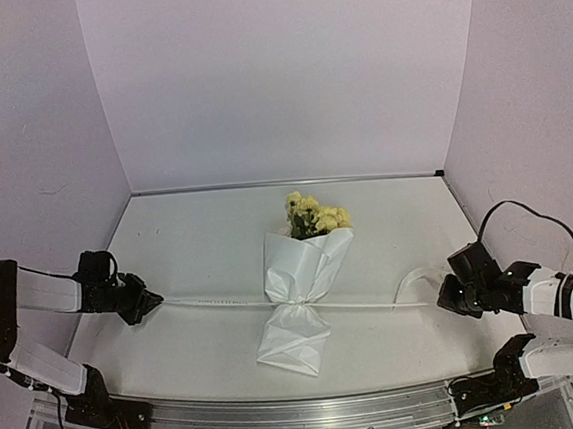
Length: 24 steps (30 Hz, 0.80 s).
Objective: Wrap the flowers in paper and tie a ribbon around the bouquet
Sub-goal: Tie the ribbon around the folded bouquet.
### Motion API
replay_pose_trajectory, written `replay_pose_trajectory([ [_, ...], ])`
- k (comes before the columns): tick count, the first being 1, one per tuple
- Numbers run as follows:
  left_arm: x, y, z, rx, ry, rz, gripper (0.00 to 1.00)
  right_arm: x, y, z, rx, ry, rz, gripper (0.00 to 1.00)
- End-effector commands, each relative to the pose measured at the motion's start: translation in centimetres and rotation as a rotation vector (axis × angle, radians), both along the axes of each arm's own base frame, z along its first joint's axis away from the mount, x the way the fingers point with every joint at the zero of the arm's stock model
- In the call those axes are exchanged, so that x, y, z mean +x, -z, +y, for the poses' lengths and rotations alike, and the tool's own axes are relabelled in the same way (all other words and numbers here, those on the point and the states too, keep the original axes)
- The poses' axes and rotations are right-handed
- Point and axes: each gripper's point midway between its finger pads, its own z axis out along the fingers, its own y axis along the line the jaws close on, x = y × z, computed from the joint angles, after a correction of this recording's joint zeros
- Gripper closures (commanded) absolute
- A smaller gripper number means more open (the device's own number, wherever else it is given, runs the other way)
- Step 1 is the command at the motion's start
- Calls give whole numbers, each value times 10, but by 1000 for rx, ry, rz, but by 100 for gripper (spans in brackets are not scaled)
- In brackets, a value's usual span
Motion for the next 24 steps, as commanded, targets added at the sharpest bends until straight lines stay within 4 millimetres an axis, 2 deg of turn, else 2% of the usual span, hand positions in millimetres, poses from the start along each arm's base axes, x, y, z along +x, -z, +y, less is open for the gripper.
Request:
replay_pose_trajectory([
  [1, 15, -1, 74, 180, -211, -24, 100, -50, 14, -76, -305, 106, 210, 100],
  [5, 14, -6, 79, 189, -208, -22, 100, -52, 14, -79, -271, 120, 238, 100],
  [10, 10, -11, 75, 206, -160, -47, 100, -42, 4, -69, -211, 89, 253, 100],
  [16, 11, -29, 47, 222, -18, -120, 100, -35, -5, -49, -143, 12, 308, 99],
  [17, 12, -32, 45, 231, -7, -131, 100, -35, -8, -46, -136, -5, 314, 96],
  [19, 12, -39, 41, 240, 13, -149, 99, -36, -14, -43, -127, -29, 320, 77],
  [21, 14, -49, 39, 266, 34, -168, 79, -36, -23, -40, -114, -55, 315, 65],
  [24, 18, -70, 37, 309, 58, -218, 59, -38, -36, -36, -101, -85, 308, 48],
])
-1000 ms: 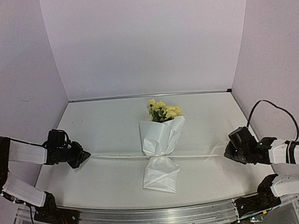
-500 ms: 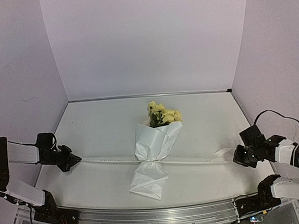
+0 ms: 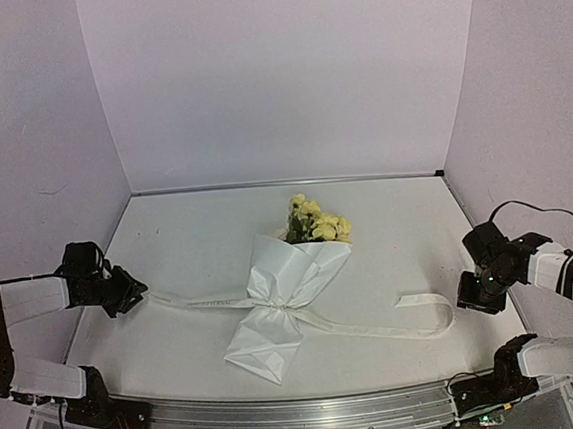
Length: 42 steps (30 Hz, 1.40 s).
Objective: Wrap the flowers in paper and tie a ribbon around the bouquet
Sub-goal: Tie the ribbon around the folded bouquet, then cross the half-tied ribbon over the folded bouquet.
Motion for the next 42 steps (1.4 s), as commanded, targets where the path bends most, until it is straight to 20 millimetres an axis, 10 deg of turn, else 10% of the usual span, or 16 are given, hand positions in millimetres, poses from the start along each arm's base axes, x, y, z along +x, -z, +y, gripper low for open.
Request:
replay_pose_trajectory([
  [1, 20, -51, 4, 119, 39, -144, 49, -6, -28, -1, -14, -63, 8, 46],
  [10, 28, -98, -52, 236, 286, -311, 35, 16, -51, 96, 76, -637, -131, 36],
  [16, 21, -95, -135, 492, 685, -423, 37, 23, -54, 173, 109, -1026, -259, 34],
  [23, -5, -76, -183, 812, 1164, -721, 40, 5, -49, 236, 168, -1362, -318, 29],
  [42, -18, -2, -215, 912, 1586, -905, 33, 17, 3, 342, -36, -1629, -465, 26],
])
